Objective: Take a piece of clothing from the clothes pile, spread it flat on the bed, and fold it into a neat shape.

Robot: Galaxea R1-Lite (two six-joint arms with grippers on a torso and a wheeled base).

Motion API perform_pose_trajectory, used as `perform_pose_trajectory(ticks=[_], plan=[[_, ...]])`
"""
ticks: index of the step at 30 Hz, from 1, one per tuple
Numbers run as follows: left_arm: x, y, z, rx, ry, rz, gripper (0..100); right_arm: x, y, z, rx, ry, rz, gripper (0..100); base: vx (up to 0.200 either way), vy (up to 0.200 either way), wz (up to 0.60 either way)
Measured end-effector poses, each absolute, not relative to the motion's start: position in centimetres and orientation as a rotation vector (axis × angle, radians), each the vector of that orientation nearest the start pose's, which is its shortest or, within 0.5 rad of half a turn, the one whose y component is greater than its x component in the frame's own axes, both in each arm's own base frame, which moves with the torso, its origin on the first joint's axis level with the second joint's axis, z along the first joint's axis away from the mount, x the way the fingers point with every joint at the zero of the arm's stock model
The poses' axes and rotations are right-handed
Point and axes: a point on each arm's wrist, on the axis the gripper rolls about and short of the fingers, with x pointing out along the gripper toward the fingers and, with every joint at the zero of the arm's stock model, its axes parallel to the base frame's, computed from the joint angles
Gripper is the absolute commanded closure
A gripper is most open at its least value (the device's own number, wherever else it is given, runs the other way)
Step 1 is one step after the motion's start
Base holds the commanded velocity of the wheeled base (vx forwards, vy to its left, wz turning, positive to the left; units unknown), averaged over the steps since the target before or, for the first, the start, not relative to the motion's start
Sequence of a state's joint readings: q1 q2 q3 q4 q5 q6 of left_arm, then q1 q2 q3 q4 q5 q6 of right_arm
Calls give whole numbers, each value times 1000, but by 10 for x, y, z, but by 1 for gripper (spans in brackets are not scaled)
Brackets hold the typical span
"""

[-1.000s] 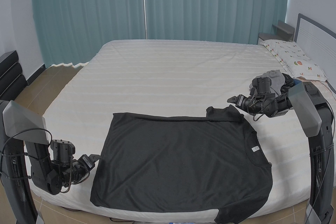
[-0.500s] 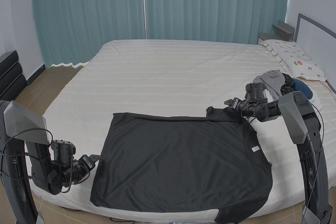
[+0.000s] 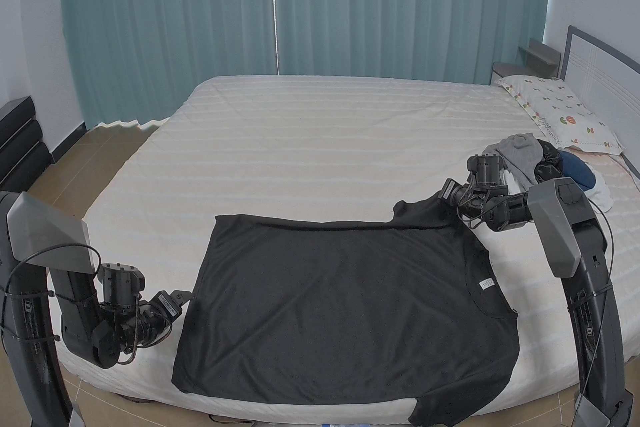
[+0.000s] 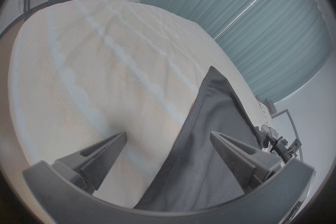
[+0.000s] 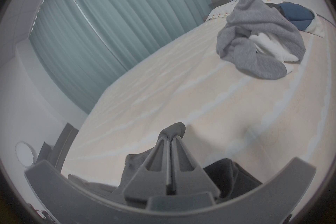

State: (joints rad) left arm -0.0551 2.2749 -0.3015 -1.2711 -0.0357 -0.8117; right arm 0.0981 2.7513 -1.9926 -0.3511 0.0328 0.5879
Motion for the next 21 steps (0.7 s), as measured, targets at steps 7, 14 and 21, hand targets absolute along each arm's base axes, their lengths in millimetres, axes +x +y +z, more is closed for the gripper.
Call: perform_pose_trajectory(ticks=[7, 14, 21], plan=[[294, -17, -21, -777, 630, 172, 0, 550, 52, 13, 576, 389, 5, 100, 0, 0, 0], [335, -20, -8, -783, 570, 143, 0, 551, 52, 15, 577, 369, -1, 100, 0, 0, 0], [398, -27, 15, -790, 481, 94, 0, 551, 52, 16, 590, 358, -15, 100, 0, 0, 0]])
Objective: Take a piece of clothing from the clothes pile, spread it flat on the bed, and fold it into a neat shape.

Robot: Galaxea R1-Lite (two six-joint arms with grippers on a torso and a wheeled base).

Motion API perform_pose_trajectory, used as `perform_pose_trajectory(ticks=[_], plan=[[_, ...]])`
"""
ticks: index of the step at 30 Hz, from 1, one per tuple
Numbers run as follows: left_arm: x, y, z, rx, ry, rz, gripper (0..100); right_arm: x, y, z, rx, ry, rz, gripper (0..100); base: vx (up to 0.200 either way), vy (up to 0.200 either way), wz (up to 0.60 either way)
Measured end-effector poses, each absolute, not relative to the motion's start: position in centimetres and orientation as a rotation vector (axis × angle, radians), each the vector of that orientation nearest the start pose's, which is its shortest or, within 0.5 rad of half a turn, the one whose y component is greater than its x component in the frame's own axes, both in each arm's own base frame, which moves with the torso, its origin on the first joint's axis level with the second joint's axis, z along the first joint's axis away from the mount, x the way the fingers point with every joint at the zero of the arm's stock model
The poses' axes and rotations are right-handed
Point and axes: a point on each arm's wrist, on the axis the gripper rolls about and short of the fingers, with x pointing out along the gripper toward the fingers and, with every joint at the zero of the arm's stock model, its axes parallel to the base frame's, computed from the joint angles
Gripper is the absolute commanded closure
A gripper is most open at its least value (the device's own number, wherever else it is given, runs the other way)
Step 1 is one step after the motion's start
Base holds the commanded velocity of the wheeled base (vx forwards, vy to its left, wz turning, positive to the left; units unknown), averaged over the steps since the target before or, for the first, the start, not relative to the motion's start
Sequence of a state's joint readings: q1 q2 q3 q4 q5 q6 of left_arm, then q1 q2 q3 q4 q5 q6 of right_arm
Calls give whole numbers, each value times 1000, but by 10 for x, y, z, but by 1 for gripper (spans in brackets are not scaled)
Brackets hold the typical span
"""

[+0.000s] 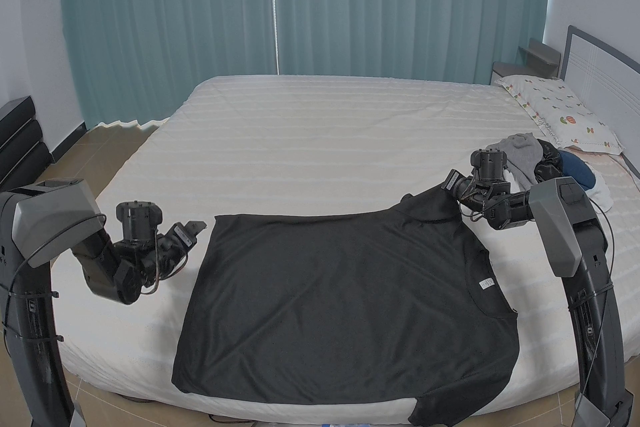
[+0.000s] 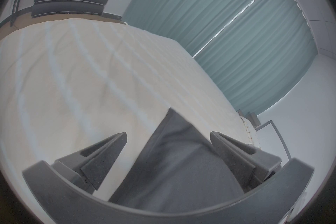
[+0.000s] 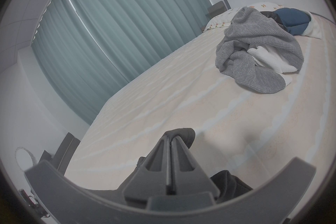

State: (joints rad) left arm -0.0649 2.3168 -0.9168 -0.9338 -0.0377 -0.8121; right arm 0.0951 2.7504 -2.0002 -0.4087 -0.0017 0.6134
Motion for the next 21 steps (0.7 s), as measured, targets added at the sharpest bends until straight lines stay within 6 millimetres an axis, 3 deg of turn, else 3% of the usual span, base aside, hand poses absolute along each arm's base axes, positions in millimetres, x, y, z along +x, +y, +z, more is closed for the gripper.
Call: perform_pose_trajectory(ticks=[6, 11, 15, 21], plan=[[449, -33, 26, -792, 422, 61, 0, 551, 52, 18, 603, 344, -27, 100, 0, 0, 0], [485, -40, 24, -790, 413, 49, 0, 552, 51, 20, 610, 323, -32, 100, 0, 0, 0], [505, -45, 9, -787, 434, 52, 0, 552, 50, 22, 614, 310, -32, 100, 0, 0, 0], [518, -51, -15, -783, 462, 55, 0, 552, 50, 23, 616, 298, -40, 100, 0, 0, 0]])
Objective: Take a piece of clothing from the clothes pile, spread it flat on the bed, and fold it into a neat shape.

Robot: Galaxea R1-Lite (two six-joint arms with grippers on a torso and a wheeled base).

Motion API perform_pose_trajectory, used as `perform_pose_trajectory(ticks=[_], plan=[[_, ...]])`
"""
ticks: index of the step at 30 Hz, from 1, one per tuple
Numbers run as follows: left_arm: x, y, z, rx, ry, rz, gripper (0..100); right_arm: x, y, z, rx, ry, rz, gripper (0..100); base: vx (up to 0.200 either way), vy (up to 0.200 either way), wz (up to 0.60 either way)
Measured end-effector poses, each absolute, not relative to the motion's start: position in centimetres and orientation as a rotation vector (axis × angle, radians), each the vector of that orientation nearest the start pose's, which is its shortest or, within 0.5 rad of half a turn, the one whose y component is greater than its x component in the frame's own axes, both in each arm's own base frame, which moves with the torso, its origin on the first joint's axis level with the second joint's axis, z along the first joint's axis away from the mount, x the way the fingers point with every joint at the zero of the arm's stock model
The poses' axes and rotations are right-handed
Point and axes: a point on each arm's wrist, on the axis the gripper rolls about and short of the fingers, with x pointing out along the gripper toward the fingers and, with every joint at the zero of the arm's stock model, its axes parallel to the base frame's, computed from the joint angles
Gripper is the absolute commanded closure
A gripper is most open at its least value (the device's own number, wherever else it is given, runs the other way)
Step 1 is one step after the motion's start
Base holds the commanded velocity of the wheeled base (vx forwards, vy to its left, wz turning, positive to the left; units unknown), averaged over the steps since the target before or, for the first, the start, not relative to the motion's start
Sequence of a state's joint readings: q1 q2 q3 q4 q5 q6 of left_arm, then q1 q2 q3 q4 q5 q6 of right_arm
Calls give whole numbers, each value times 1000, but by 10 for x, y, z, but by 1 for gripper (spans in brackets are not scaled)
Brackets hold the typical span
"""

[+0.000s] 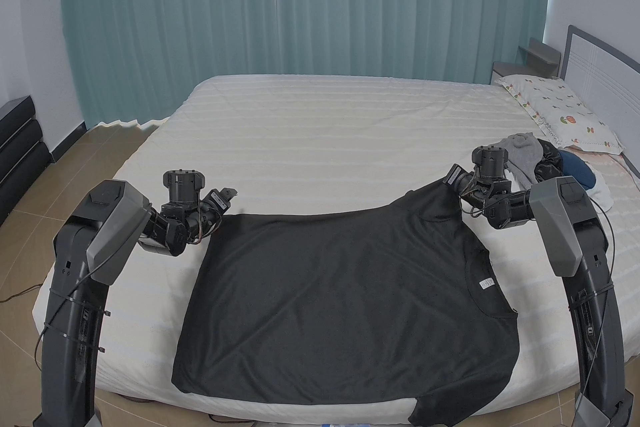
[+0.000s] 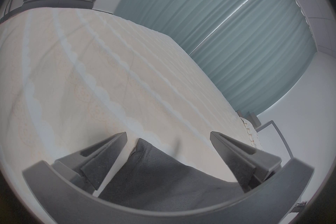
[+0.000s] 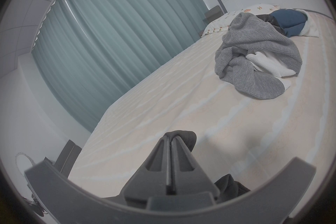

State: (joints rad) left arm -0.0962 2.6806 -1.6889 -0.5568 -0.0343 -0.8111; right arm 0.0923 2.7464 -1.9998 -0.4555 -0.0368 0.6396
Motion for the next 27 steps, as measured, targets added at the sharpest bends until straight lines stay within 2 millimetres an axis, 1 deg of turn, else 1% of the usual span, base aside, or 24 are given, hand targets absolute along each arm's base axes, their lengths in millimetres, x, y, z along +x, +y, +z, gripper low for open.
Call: perform_pose_trajectory(ticks=[1, 3, 8, 14, 19, 23, 27], plan=[[519, -52, -18, -782, 465, 54, 100, 552, 50, 23, 615, 296, -43, 100, 0, 0, 0], [520, -53, -22, -783, 467, 55, 100, 552, 51, 23, 615, 295, -44, 100, 0, 0, 0], [524, -54, -23, -792, 437, 60, 100, 553, 53, 27, 618, 258, -29, 100, 0, 0, 0], [529, -54, -15, -820, 327, 57, 100, 556, 54, 38, 624, 138, 11, 100, 0, 0, 0], [529, -54, -13, -826, 286, 61, 100, 556, 55, 46, 588, 50, 53, 100, 0, 0, 0], [530, -53, -15, -827, 278, 67, 100, 557, 56, 43, 558, 59, 79, 100, 0, 0, 0], [530, -53, -17, -829, 280, 68, 100, 558, 52, 27, 522, 97, 72, 100, 0, 0, 0]])
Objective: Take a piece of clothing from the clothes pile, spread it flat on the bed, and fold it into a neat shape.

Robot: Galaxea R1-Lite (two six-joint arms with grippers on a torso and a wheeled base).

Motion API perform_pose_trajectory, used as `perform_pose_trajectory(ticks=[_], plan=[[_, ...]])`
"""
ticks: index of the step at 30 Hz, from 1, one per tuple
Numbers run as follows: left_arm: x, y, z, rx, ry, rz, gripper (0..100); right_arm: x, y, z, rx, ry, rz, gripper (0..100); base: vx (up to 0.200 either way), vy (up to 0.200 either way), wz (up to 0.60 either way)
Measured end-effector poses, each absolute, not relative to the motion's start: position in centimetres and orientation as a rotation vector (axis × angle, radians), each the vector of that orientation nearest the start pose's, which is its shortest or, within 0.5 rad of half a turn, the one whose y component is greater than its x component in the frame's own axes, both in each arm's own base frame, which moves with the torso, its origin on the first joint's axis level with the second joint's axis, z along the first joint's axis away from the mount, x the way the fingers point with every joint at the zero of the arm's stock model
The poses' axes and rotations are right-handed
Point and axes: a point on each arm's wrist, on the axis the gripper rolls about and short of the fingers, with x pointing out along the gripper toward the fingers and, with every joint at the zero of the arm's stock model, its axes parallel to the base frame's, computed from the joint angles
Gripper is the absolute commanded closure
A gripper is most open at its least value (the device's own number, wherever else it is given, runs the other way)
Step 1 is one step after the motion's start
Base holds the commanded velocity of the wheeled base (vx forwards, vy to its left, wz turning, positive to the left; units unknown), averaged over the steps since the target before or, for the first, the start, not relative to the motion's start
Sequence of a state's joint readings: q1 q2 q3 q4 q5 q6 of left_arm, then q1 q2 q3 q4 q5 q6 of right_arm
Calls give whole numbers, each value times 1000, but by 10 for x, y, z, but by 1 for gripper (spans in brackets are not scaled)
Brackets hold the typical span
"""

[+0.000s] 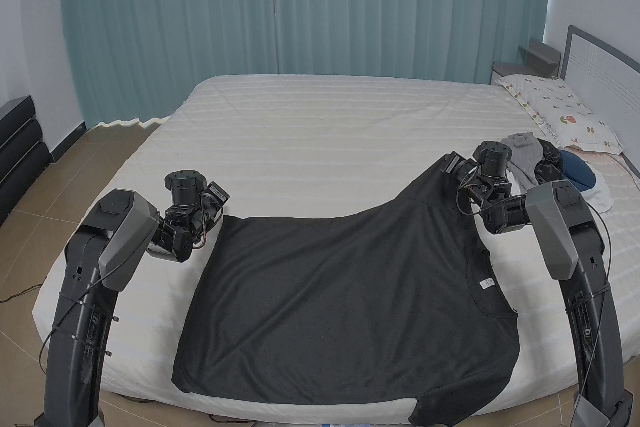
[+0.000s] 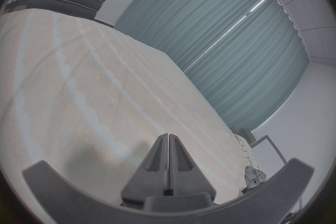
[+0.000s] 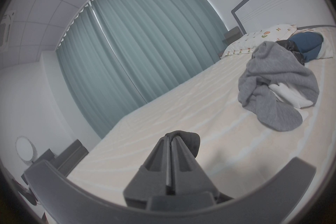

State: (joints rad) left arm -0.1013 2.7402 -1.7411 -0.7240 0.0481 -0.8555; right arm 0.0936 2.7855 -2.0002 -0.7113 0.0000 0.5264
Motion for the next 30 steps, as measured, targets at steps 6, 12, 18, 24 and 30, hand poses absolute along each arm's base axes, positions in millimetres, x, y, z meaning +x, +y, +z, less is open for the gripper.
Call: perform_pose_trajectory(ticks=[6, 12, 18, 24, 30], plan=[[530, -53, -19, -832, 288, 64, 100, 559, 46, -10, 478, 170, 48, 0, 0, 0, 0], [529, -53, -20, -834, 293, 62, 100, 558, 44, -28, 479, 214, 32, 0, 0, 0, 0], [529, -54, -22, -835, 304, 54, 100, 558, 43, -29, 485, 218, 11, 0, 0, 0, 0], [528, -58, -22, -835, 316, 29, 100, 558, 34, -6, 547, 184, -34, 0, 0, 0, 0], [528, -62, -25, -831, 324, 15, 100, 545, 17, 7, 624, 215, -83, 0, 0, 0, 0]])
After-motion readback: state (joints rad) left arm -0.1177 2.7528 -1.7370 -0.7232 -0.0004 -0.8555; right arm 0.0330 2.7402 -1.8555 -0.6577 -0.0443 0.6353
